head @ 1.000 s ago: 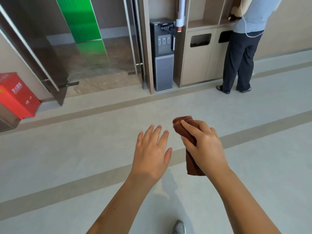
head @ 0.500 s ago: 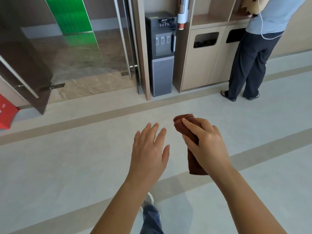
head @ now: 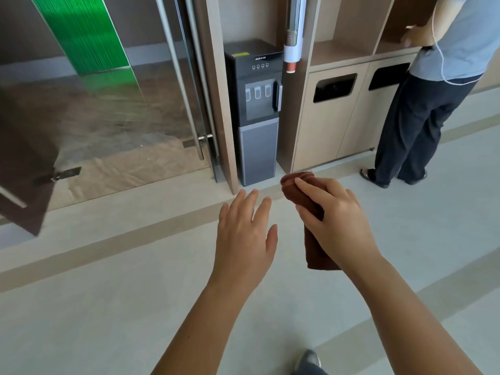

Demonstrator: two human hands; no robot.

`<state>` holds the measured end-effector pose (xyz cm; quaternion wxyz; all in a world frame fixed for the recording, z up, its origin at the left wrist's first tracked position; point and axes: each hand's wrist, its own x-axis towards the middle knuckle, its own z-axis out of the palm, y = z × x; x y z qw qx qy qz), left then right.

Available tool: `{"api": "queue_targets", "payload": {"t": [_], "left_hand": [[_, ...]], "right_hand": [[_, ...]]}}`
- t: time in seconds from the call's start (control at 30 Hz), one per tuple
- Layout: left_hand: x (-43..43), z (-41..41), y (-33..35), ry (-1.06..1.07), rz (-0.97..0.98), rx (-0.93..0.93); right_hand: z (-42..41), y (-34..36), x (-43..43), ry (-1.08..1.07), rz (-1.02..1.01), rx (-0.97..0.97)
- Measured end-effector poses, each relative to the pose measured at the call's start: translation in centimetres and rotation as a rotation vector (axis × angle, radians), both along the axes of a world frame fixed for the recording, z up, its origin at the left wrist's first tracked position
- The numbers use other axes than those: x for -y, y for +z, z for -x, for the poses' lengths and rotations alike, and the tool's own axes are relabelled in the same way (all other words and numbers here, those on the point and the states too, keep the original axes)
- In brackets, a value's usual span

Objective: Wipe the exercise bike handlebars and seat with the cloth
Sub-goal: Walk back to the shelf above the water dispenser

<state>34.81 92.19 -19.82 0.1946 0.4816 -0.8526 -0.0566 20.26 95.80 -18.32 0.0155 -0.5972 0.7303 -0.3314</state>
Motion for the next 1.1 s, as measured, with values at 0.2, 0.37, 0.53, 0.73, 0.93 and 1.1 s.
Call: {"api": "queue_targets", "payload": {"t": [0.2, 0.37, 0.53, 0.73, 0.93, 1.1], "left_hand": [[12.0, 6.0, -0.5, 0.004, 0.038, -0.036], [22.8, 13.2, -0.2, 0.019, 0.060, -0.007], [32.2, 18.2, 2.4, 0.067, 0.114, -0.061], [42.5, 21.2, 4.9, 0.077, 0.172, -0.080], [53.5, 23.3, 6.1, 0.065, 0.259, -0.122], [63.4, 24.3, 7.8, 0.012, 0.303, -0.150]], "right_hand": [[6.2, -1.3, 12.0, 0.013, 0.034, 0.042], [13.4, -0.9, 22.6, 0.041, 0.058, 0.056], [19.0, 1.7, 32.7, 0.085, 0.083, 0.001], [22.1, 3.9, 43.6, 0.124, 0.096, -0.003], [24.1, 5.1, 54.5, 0.122, 0.132, 0.009], [24.8, 6.9, 63.8, 0.096, 0.173, -0.044]]}}
